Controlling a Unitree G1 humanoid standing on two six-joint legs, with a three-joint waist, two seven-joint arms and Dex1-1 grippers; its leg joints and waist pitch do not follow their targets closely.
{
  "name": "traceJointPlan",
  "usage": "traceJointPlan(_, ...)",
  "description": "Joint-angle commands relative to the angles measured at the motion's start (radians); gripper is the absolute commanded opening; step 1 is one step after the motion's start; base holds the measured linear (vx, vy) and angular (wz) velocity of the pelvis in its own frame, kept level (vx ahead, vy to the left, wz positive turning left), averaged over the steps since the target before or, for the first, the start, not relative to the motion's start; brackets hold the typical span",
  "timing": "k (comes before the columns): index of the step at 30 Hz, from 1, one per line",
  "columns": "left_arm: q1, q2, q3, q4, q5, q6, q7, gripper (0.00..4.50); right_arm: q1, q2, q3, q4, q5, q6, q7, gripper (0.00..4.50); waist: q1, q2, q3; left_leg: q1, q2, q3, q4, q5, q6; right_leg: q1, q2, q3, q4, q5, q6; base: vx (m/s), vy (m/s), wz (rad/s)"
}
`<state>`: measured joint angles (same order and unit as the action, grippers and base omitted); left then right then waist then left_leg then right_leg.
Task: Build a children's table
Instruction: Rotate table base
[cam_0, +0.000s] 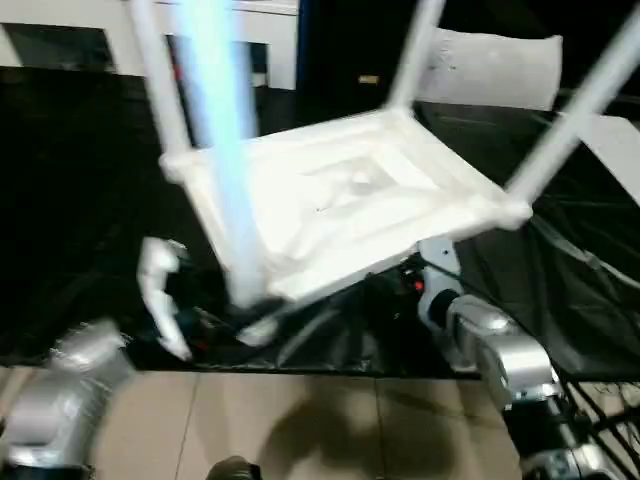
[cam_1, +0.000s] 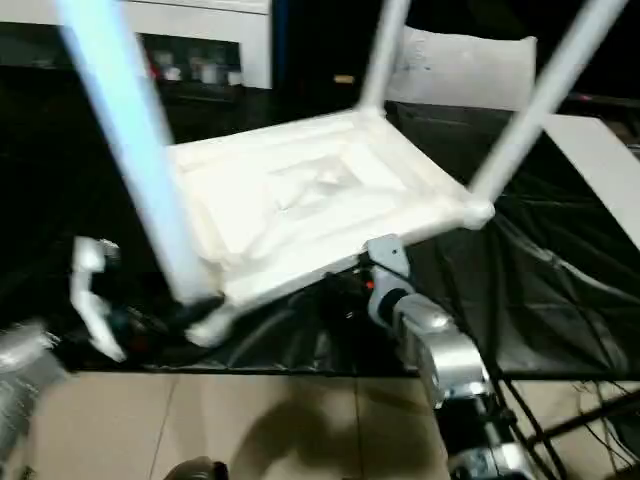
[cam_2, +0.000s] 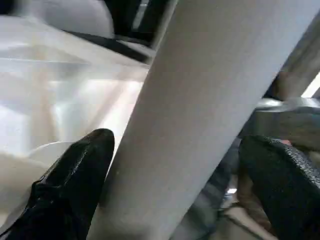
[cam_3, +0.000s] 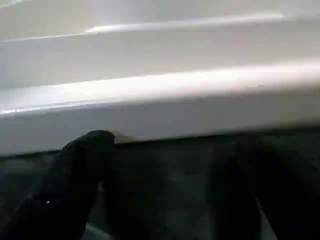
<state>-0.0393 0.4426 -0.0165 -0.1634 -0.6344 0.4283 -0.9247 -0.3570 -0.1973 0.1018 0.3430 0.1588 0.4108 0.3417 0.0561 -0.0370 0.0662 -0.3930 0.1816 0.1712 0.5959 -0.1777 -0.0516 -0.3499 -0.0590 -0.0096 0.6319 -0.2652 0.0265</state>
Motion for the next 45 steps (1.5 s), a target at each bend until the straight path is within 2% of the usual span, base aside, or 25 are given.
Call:
traceJointPlan(1, -0.001, -0.033, -0.113, -0.082, -0.022, 0.031, -0.013, 4.48, -0.041, 0.039, 0.024, 0.008, 0.006, -0.036, 0.013, 4.5, -0.001, 0.009, -0.053, 0.026, 0.041, -0.009, -0.082, -0.125, -0.048, 0.018, -0.061, 0.027, -0.058, 0.107, -0.194, 0.0, 0.0, 0.0)
traceJointPlan(4, -0.016, -0.092, -0.156, -0.1, -0.022, 0.042, 0.02, 4.48, -0.053, 0.052, 0.031, 0.025, 0.002, -0.047, 0.016, 4.5, -0.02, 0.01, -0.052, 0.024, 0.041, -0.008, -0.078, -0.118, -0.045, 0.021, -0.06, 0.03, -0.058, 0.123, -0.198, 0.0, 0.0, 0.0)
traceJointPlan(5, -0.023, -0.11, -0.169, -0.104, -0.023, 0.048, 0.029, 4.48, -0.054, 0.056, 0.033, 0.029, 0.0, -0.05, 0.015, 4.5, -0.023, 0.014, -0.054, 0.023, 0.041, -0.009, -0.076, -0.103, -0.043, 0.023, -0.059, 0.029, -0.057, 0.145, -0.202, 0.0, 0.0, 0.0)
traceJointPlan(7, -0.038, -0.145, -0.188, -0.106, -0.015, 0.054, 0.047, 4.48, -0.057, 0.063, 0.033, 0.039, -0.006, -0.059, 0.014, 4.5, -0.028, 0.009, -0.055, 0.023, 0.04, -0.007, -0.072, -0.085, -0.032, 0.024, -0.056, 0.03, -0.055, 0.185, -0.206, 0.0, 0.0, 0.0)
traceJointPlan(8, -0.04, -0.148, -0.19, -0.105, -0.014, 0.055, 0.048, 4.48, -0.057, 0.064, 0.033, 0.039, -0.006, -0.059, 0.014, 4.5, -0.028, 0.016, -0.056, 0.024, 0.041, -0.007, -0.071, -0.079, -0.031, 0.024, -0.057, 0.03, -0.053, 0.2, -0.21, 0.0, 0.0, 0.0)
traceJointPlan(9, -0.064, -0.187, -0.218, -0.093, -0.001, 0.055, 0.057, 4.48, -0.056, 0.07, 0.032, 0.046, -0.014, -0.066, 0.013, 4.5, -0.027, 0.016, -0.055, 0.028, 0.042, -0.007, -0.07, -0.072, -0.028, 0.022, -0.053, 0.03, -0.054, 0.223, -0.214, 0.0, 0.0, 0.0)
traceJointPlan(11, -0.064, -0.187, -0.218, -0.093, -0.001, 0.055, 0.057, 4.48, -0.056, 0.07, 0.032, 0.046, -0.014, -0.066, 0.013, 4.5, -0.025, 0.014, -0.055, 0.027, 0.042, -0.006, -0.069, -0.073, -0.026, 0.024, -0.053, 0.03, -0.054, 0.224, -0.217, 0.0, 0.0, 0.0)
traceJointPlan(12, -0.112, -0.241, -0.261, -0.055, 0.029, 0.039, 0.063, 4.48, -0.052, 0.078, 0.039, 0.048, -0.015, -0.08, 0.034, 4.5, -0.025, 0.016, -0.054, 0.027, 0.042, -0.006, -0.071, -0.078, -0.026, 0.024, -0.053, 0.029, -0.056, 0.216, -0.215, 0.0, 0.0, 0.0)
traceJointPlan(14, -0.13, -0.262, -0.275, -0.04, 0.042, 0.032, 0.066, 4.48, -0.05, 0.082, 0.042, 0.05, -0.017, -0.084, 0.041, 4.5, -0.022, 0.019, -0.054, 0.031, 0.044, -0.006, -0.07, -0.086, -0.03, 0.023, -0.053, 0.03, -0.057, 0.21, -0.216, 0.0, 0.0, 0.0)
traceJointPlan(15, -0.17, -0.311, -0.3, -0.008, 0.053, 0.025, 0.073, 4.48, -0.05, 0.089, 0.05, 0.054, -0.023, -0.093, 0.051, 4.5, -0.021, 0.024, -0.054, 0.029, 0.043, -0.007, -0.071, -0.095, -0.038, 0.025, -0.055, 0.03, -0.058, 0.202, -0.214, 0.0, 0.0, 0.0)
traceJointPlan(18, -0.201, -0.344, -0.316, 0.019, 0.064, 0.016, 0.078, 4.48, -0.052, 0.094, 0.047, 0.061, -0.025, -0.097, 0.049, 4.5, -0.019, 0.018, -0.056, 0.028, 0.043, -0.008, -0.069, -0.087, -0.037, 0.03, -0.056, 0.03, -0.056, 0.226, -0.218, 0.0, 0.0, 0.0)
traceJointPlan(23, -0.239, -0.385, -0.328, 0.059, 0.082, -0.002, 0.087, 4.48, -0.054, 0.098, 0.042, 0.075, -0.03, -0.107, 0.046, 4.5, -0.02, 0.016, -0.058, 0.025, 0.043, -0.008, -0.066, -0.068, -0.014, 0.033, -0.058, 0.03, -0.053, 0.27, -0.235, 0.0, 0.0, 0.0)
traceJointPlan(25, -0.272, -0.414, -0.323, 0.119, 0.133, -0.062, 0.111, 4.48, -0.056, 0.098, 0.033, 0.086, -0.041, -0.115, 0.03, 4.5, -0.02, 0.018, -0.057, 0.027, 0.044, -0.008, -0.065, -0.07, -0.004, 0.032, -0.058, 0.03, -0.054, 0.27, -0.241, 0.0, 0.0, 0.0)
traceJointPlan(26, -0.272, -0.414, -0.323, 0.119, 0.133, -0.062, 0.111, 4.48, -0.056, 0.098, 0.033, 0.086, -0.041, -0.115, 0.03, 4.5, -0.019, 0.019, -0.056, 0.028, 0.045, -0.007, -0.066, -0.075, -0.002, 0.03, -0.057, 0.03, -0.057, 0.259, -0.24, 0.0, 0.0, 0.0)
traceJointPlan(29, -0.326, -0.408, -0.279, 0.21, 0.207, -0.144, 0.158, 4.48, -0.059, 0.082, -0.004, 0.113, -0.059, -0.113, -0.03, 4.5, -0.018, 0.02, -0.054, 0.032, 0.046, -0.008, -0.069, -0.107, -0.007, 0.03, -0.059, 0.03, -0.061, 0.206, -0.237, 0.0, 0.0, 0.0)
traceJointPlan(30, -0.331, -0.402, -0.27, 0.217, 0.207, -0.145, 0.158, 4.48, -0.058, 0.079, -0.012, 0.117, -0.06, -0.111, -0.038, 4.5, -0.017, 0.018, -0.056, 0.029, 0.046, -0.01, -0.07, -0.099, -0.013, 0.032, -0.062, 0.03, -0.06, 0.196, -0.234, 0.0, 0.0, 0.0)
traceJointPlan(32, -0.336, -0.388, -0.258, 0.218, 0.207, -0.143, 0.155, 4.48, -0.056, 0.075, -0.032, 0.124, -0.057, -0.11, -0.057, 4.5, -0.016, 0.018, -0.054, 0.03, 0.047, -0.009, -0.07, -0.098, -0.011, 0.029, -0.062, 0.029, -0.06, 0.199, -0.237, 0.0, 0.0, 0.0)
traceJointPlan(35, -0.332, -0.328, -0.222, 0.197, 0.204, -0.117, 0.145, 4.48, -0.039, 0.049, -0.097, 0.137, -0.046, -0.118, -0.097, 4.5, -0.012, 0.026, -0.053, 0.031, 0.046, -0.008, -0.069, -0.093, -0.012, 0.025, -0.059, 0.029, -0.057, 0.205, -0.242, 0.0, 0.0, 0.0)
traceJointPlan(37, -0.328, -0.317, -0.218, 0.191, 0.204, -0.112, 0.142, 4.48, -0.035, 0.045, -0.108, 0.135, -0.042, -0.118, -0.1, 4.5, -0.011, 0.023, -0.052, 0.031, 0.045, -0.007, -0.072, -0.118, -0.017, 0.026, -0.059, 0.029, -0.06, 0.173, -0.234, 0.0, 0.0, 0.0)
traceJointPlan(40, -0.239, -0.219, -0.23, 0.085, 0.198, -0.053, 0.091, 4.48, 0.021, -0.01, -0.156, 0.063, -0.015, -0.111, -0.066, 4.5, -0.013, 0.026, -0.049, 0.031, 0.046, -0.008, -0.074, -0.144, -0.021, 0.025, -0.059, 0.028, -0.064, 0.129, -0.223, 0.0, 0.0, 0.0)
traceJointPlan(41, -0.236, -0.217, -0.23, 0.082, 0.197, -0.053, 0.09, 4.48, 0.022, -0.011, -0.157, 0.061, -0.014, -0.111, -0.064, 4.5, -0.013, 0.029, -0.047, 0.03, 0.045, -0.008, -0.074, -0.145, -0.019, 0.023, -0.058, 0.029, -0.065, 0.123, -0.219, 0.0, 0.0, 0.0)
traceJointPlan(42, -0.217, -0.197, -0.234, 0.06, 0.191, -0.041, 0.074, 4.2, 0.036, -0.022, -0.163, 0.034, -0.006, -0.109, -0.049, 4.5, -0.014, 0.03, -0.047, 0.03, 0.044, -0.008, -0.075, -0.143, -0.016, 0.022, -0.057, 0.029, -0.066, 0.117, -0.216, 0.0, 0.0, 0.0)
traceJointPlan(43, -0.19, -0.164, -0.243, 0.03, 0.202, -0.025, 0.07, 4.2, 0.06, -0.037, -0.166, -0.012, 0.008, -0.102, -0.018, 4.5, -0.012, 0.039, -0.046, 0.032, 0.044, -0.007, -0.075, -0.147, -0.017, 0.018, -0.056, 0.03, -0.066, 0.108, -0.216, 0.0, 0.0, 0.0)
traceJointPlan(44, -0.186, -0.158, -0.244, 0.025, 0.205, -0.023, 0.069, 4.12, 0.065, -0.039, -0.167, -0.021, 0.011, -0.1, -0.013, 4.5, -0.012, 0.036, -0.045, 0.032, 0.046, -0.008, -0.076, -0.155, -0.015, 0.019, -0.055, 0.029, -0.069, 0.106, -0.215, 0.0, 0.0, 0.0)
traceJointPlan(45, -0.142, -0.097, -0.263, -0.023, 0.242, -0.004, 0.069, 4.07, 0.108, -0.063, -0.169, -0.106, 0.031, -0.085, 0.029, 4.5, -0.011, 0.041, -0.043, 0.031, 0.047, -0.009, -0.078, -0.158, -0.013, 0.018, -0.055, 0.029, -0.068, 0.111, -0.218, 0.0, 0.0, 0.0)
